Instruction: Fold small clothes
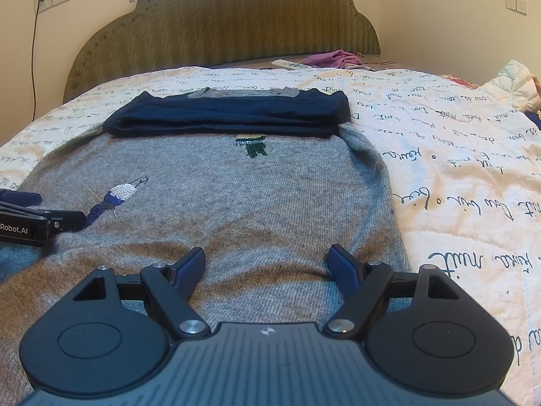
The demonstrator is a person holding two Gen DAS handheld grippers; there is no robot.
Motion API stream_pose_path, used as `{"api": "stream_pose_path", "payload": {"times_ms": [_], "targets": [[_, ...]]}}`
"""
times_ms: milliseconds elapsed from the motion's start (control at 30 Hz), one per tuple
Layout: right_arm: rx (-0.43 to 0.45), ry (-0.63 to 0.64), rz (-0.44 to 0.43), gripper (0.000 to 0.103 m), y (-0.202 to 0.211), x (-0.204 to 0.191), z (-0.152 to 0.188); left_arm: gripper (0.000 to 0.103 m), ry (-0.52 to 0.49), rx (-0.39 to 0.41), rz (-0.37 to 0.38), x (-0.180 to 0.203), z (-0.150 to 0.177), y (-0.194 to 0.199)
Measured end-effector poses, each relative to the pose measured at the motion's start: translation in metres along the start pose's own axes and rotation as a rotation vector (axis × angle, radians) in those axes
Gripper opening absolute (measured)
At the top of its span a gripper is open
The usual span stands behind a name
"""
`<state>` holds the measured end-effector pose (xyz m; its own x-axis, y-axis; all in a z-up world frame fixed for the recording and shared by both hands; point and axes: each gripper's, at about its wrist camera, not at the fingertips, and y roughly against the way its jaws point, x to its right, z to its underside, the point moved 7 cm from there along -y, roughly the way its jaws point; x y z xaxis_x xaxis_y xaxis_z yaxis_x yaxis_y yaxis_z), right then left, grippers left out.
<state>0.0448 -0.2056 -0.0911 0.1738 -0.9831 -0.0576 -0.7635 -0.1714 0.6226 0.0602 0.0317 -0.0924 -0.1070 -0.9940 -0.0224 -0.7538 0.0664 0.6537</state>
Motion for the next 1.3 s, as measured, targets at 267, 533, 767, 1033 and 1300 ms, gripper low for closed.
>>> {"api": "stream_pose_path", "payload": {"times_ms": [267, 533, 767, 1033, 1300], "targets": [[-0.001, 0.002, 0.001, 0.08, 0.0002, -0.0002, 0.0002, 0.103, 0.001, -0.001, -0.003, -0.0001, 0.0, 0.0], [-0.001, 0.001, 0.0, 0.08, 0.0004, -0.0005, 0.0001, 0.103, -0.004, -0.003, -0.006, 0.0004, -0.0001, -0.001], [-0.001, 0.005, 0.005, 0.08, 0.0003, -0.0005, -0.0002, 0.103, -0.009, -0.004, -0.01, 0.0004, -0.0003, -0.002], [-0.001, 0.006, 0.009, 0.08, 0.0005, -0.001, 0.0, 0.103, -0.011, -0.004, -0.011, 0.0006, -0.0004, -0.0021], [-0.002, 0.004, 0.007, 0.08, 0.0005, -0.0008, 0.0001, 0.103, -0.017, -0.001, -0.028, 0.0001, 0.0001, -0.0017]]}}
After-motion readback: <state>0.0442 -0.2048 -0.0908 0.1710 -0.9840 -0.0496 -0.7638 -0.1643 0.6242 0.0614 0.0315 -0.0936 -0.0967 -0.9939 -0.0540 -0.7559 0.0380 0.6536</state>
